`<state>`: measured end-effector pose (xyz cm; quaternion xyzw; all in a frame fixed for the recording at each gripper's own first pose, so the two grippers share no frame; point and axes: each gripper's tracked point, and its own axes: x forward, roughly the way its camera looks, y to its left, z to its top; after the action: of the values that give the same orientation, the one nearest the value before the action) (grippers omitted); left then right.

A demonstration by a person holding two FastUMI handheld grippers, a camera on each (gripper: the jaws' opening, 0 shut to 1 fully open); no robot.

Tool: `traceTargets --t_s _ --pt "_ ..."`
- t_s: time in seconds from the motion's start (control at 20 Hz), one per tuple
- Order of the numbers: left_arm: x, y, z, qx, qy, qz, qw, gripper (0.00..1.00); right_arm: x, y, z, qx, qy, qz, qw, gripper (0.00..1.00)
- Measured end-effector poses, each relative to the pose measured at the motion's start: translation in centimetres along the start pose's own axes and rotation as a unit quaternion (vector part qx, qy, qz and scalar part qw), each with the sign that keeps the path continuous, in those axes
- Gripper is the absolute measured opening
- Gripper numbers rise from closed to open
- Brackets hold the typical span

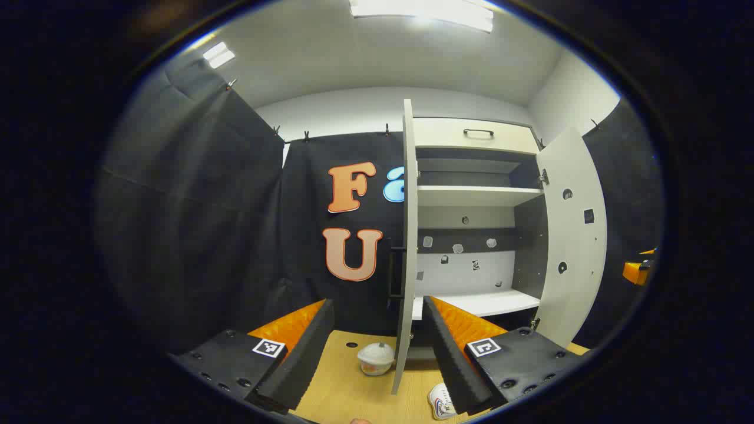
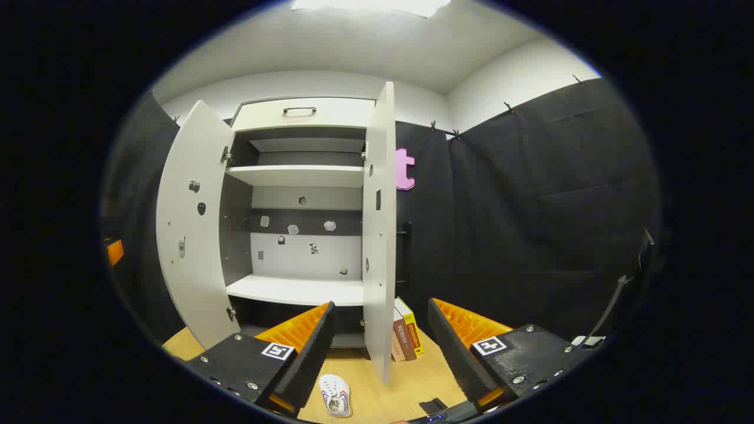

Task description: Grab one shoe with the right hand and put it into the shoe cabinet, grab the other shoe with the left hand and put it into the shoe cabinet; then close the right door with the right hand and the left door with the left hand.

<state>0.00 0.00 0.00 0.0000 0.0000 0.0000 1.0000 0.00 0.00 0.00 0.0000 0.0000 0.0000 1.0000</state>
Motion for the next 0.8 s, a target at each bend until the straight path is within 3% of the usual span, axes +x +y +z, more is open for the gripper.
traceTargets --t_s 0.8 --pt "1.4 -1.5 0.2 -0.003 -0.003 -0.014 1.0 0.96 1.1 1.4 -0.7 -0.01 0.008 0.006 1.0 0.95"
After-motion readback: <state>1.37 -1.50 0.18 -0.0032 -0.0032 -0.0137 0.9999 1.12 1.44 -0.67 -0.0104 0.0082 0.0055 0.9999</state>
